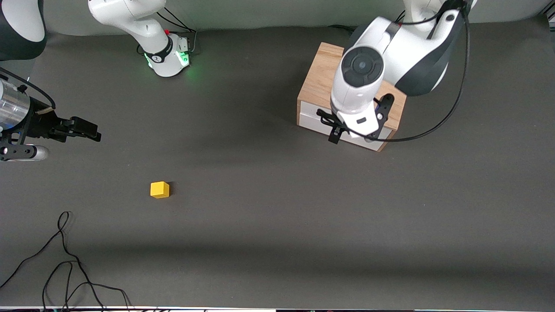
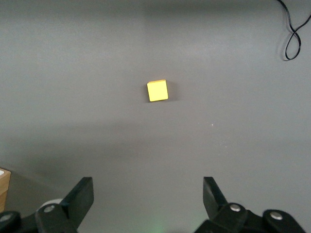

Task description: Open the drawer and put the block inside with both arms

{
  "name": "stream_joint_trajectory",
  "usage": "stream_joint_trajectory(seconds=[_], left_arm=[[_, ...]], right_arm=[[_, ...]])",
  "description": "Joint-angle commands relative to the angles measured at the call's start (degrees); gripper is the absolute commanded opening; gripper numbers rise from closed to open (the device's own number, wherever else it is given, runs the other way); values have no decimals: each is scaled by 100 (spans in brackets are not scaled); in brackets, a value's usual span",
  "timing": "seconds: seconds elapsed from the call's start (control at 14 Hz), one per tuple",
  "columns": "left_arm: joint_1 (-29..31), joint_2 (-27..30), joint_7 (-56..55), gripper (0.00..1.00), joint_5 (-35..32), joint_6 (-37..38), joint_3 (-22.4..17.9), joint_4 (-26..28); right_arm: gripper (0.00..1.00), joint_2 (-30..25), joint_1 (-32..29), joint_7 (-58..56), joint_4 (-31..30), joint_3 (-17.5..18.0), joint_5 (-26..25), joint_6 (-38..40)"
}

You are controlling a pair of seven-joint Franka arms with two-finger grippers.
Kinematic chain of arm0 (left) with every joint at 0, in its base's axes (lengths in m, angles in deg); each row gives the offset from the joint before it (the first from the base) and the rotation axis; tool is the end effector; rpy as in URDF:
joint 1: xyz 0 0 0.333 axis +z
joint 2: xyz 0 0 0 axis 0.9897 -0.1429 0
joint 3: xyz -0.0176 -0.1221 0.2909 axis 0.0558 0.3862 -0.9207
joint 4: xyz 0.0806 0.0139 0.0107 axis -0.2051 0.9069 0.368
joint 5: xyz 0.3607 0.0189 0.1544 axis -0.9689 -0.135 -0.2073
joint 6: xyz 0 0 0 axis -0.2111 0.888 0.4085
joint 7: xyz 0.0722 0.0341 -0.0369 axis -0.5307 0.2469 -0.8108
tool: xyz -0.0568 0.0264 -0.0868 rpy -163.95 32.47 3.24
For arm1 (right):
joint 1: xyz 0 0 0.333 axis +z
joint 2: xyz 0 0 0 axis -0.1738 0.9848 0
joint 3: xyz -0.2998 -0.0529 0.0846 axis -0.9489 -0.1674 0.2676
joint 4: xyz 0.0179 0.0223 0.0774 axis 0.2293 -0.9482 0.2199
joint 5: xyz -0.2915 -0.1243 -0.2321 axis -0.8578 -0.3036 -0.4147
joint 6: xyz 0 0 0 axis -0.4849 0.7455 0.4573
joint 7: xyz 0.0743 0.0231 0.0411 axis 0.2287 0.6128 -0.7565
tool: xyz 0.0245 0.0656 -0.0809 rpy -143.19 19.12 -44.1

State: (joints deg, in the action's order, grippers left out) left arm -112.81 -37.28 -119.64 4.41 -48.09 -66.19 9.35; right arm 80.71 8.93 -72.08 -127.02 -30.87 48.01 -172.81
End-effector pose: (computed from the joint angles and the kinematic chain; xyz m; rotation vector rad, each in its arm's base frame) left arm 0.5005 -0.3550 0.4515 -2.5257 -1.5751 0.1818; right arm 0.5788 0.0300 0.5939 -3.1073 0.0620 0.1417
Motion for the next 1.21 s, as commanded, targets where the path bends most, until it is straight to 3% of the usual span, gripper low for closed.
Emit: stream_joint_trajectory(seconds=[0.0,0.36,1.14], left_arm=[[-9,121,104,100,-95,-492,-8,533],[-9,42,104,100,-191,-1276,-17,1228],[-35,-459,95,100,-227,-1373,-17,1273]], right_arm=[[100,-8,40,105,-45,-16,53,-80],[100,-34,32,105,-45,-8,80,-89],[100,27,23,70,-19,-16,71,-203]])
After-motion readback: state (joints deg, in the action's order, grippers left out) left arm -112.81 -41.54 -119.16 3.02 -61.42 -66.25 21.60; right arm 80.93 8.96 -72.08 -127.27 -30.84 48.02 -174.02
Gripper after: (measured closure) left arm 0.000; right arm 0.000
